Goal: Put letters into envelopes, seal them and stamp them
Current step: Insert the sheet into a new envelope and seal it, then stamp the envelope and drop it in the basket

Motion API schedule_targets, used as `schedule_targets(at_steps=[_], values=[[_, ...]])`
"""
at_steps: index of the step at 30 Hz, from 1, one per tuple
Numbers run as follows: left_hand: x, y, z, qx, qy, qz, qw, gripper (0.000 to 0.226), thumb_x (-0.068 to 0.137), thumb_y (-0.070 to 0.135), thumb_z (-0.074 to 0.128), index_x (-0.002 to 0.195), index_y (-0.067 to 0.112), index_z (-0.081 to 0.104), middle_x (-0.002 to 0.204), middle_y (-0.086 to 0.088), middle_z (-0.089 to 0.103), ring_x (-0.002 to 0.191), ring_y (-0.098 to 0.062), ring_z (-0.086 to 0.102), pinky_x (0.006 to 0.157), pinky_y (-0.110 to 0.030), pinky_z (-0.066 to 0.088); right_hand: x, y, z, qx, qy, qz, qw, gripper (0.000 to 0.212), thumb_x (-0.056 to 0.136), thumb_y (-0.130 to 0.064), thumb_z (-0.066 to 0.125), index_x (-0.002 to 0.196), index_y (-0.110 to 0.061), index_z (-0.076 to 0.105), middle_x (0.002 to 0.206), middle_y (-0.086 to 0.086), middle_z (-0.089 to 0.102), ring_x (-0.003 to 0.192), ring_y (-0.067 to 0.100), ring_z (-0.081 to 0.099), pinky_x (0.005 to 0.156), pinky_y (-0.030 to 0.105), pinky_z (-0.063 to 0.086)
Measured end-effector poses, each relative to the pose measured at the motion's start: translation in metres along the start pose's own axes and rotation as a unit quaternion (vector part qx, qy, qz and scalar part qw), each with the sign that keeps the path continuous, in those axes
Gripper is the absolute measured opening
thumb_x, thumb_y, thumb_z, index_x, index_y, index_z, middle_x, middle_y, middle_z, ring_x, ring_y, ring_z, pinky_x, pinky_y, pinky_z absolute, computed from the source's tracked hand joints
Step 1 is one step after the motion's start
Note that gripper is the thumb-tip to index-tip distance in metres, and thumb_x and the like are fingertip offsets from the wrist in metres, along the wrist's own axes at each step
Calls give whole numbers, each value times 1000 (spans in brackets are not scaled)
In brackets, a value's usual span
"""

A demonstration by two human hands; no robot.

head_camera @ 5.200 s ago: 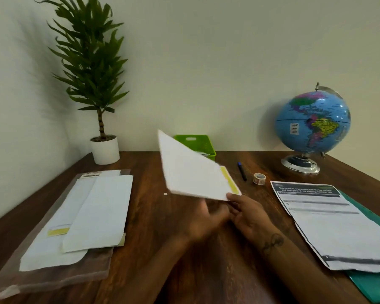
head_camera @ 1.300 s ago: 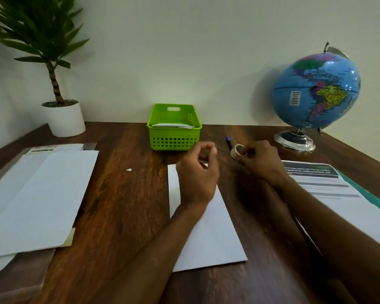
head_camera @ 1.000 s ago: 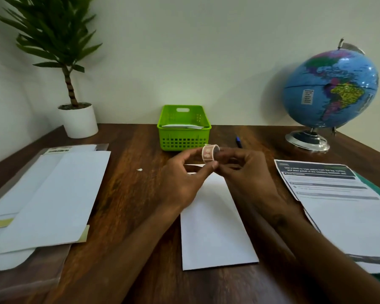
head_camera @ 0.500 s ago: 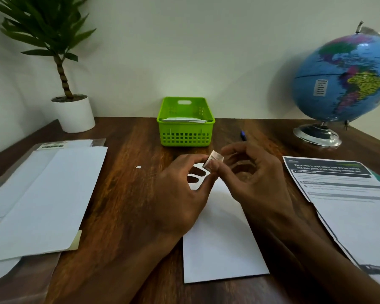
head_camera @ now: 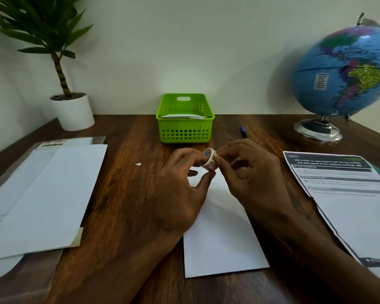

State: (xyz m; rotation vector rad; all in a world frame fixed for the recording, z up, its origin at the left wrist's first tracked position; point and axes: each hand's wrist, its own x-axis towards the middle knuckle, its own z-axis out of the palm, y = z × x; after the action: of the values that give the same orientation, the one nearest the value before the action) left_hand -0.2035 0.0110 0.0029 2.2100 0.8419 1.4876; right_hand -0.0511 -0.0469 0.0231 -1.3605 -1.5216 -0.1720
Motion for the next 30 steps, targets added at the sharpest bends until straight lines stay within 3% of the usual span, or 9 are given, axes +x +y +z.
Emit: schedule_targets(at_steps=[5, 11, 16, 22, 30], values=[[0, 0, 1, -1, 3, -13, 1000, 32, 81, 15, 83, 111, 9, 73, 116, -2, 67, 99, -14, 67, 78, -30, 62, 1, 5, 1, 31, -1, 50, 998, 8, 91, -13, 79, 98, -11, 77, 93, -4, 73, 82, 8, 69, 72, 20, 60], [0, 0, 0, 4, -1, -19, 1000, 34, 80, 15, 84, 112, 9, 73, 117, -3, 69, 100, -15, 68, 78, -28, 62, 2, 8, 1, 109, -4, 147, 983, 8, 93, -16, 77, 96, -24, 75, 87, -13, 74, 76, 8, 72, 67, 19, 61], [1, -1, 0, 7, -7, -26, 1000, 36, 80, 13, 84, 114, 9, 73, 119, -3, 69, 102, -15, 68, 80, -25, 61, 4, 10, -1, 121, -24, 178, 976, 4, 95, -16, 74, 97, -19, 75, 87, -8, 75, 75, 8, 73, 64, 18, 60], [1, -1, 1, 9, -9, -28, 1000, 38, 81, 13, 83, 116, 8, 72, 120, -5, 70, 104, -16, 68, 82, -29, 62, 5, 12, -1, 148, -27, 219, 964, 4, 95, -13, 72, 97, -15, 75, 94, 2, 78, 79, 14, 76, 70, 29, 65], [2, -2, 1, 8, -14, -27, 1000, 38, 80, 11, 84, 116, 8, 73, 121, -4, 70, 104, -14, 68, 81, -25, 61, 5, 14, -2, 188, -24, 235, 953, 4, 95, -11, 73, 94, -13, 75, 93, 4, 79, 77, 12, 78, 68, 25, 64]])
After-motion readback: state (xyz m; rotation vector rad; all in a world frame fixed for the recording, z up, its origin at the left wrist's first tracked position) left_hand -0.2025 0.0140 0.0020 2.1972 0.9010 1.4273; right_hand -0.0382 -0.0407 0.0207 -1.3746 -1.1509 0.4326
